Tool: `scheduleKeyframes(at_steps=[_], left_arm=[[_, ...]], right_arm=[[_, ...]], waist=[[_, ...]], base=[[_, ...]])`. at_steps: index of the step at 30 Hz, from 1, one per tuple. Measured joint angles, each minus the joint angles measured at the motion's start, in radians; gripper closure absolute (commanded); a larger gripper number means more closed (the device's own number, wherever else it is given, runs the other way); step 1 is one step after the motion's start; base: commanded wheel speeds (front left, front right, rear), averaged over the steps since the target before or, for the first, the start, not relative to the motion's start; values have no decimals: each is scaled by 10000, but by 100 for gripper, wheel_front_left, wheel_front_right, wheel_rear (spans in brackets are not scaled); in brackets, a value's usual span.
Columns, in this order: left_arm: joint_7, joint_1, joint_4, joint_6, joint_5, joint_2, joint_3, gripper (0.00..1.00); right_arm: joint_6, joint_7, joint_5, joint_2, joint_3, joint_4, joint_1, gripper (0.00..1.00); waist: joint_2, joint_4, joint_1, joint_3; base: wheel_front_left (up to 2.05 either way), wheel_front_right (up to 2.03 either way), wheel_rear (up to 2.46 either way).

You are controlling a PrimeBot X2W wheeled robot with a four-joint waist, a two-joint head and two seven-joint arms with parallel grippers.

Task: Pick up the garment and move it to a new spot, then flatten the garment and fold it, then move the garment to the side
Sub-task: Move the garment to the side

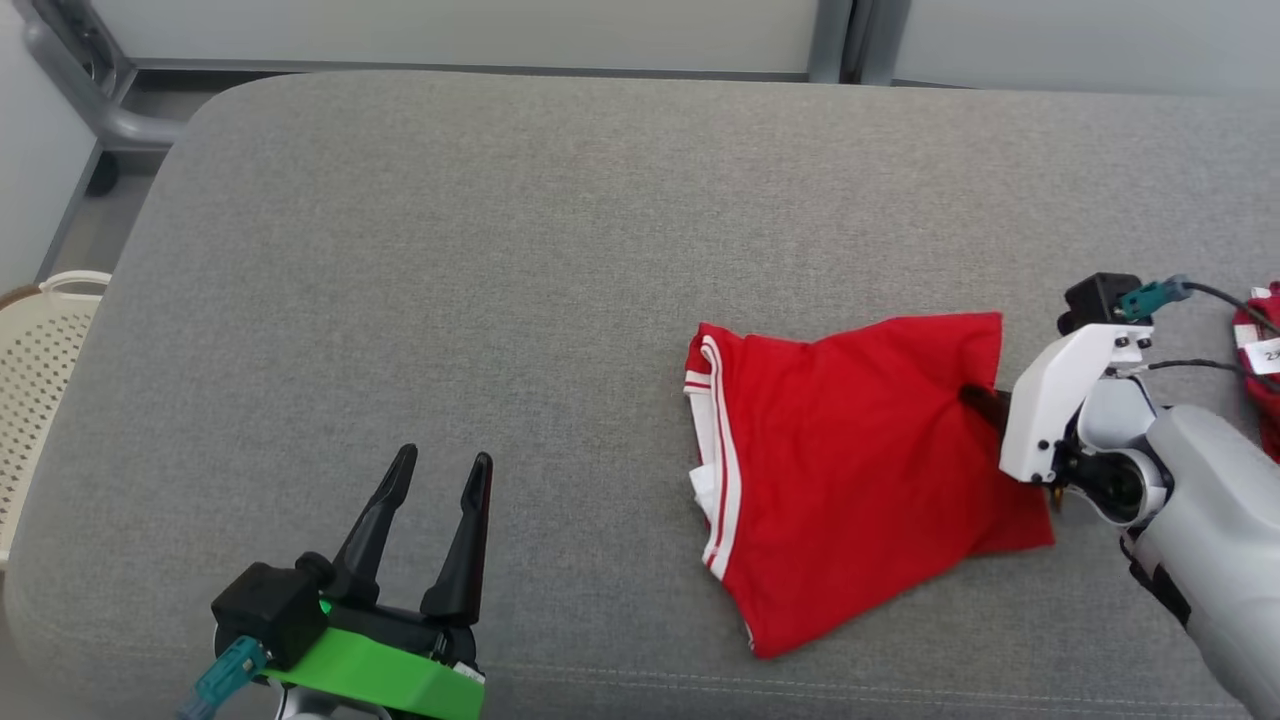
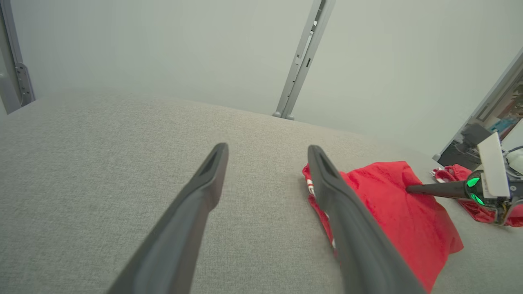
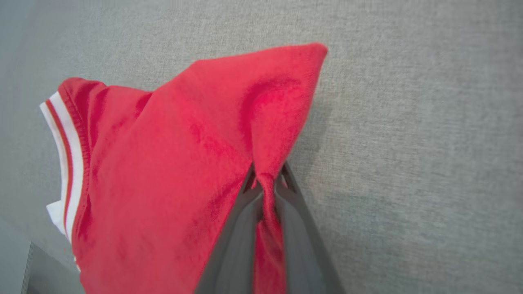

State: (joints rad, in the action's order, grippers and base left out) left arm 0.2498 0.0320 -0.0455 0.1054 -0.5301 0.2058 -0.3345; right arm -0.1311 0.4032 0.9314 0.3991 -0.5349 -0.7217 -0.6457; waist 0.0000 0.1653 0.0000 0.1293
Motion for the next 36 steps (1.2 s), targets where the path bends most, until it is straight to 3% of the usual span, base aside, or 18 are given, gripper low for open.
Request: scheduleKeyframes(at_steps=[17, 36], left_arm=[[67, -49, 267, -17, -58, -8, -81, 0], [-178, 100, 767, -130, 4, 259, -228, 0]], right_arm=[[2, 980, -510, 2008, 422, 940, -853, 100], [2, 1946, -1726, 2867, 1965, 1352, -1899, 100]], waist=[[0, -1278, 0, -274], [1, -2164, 0, 342]], base=[[0, 0, 0], [0, 0, 0]])
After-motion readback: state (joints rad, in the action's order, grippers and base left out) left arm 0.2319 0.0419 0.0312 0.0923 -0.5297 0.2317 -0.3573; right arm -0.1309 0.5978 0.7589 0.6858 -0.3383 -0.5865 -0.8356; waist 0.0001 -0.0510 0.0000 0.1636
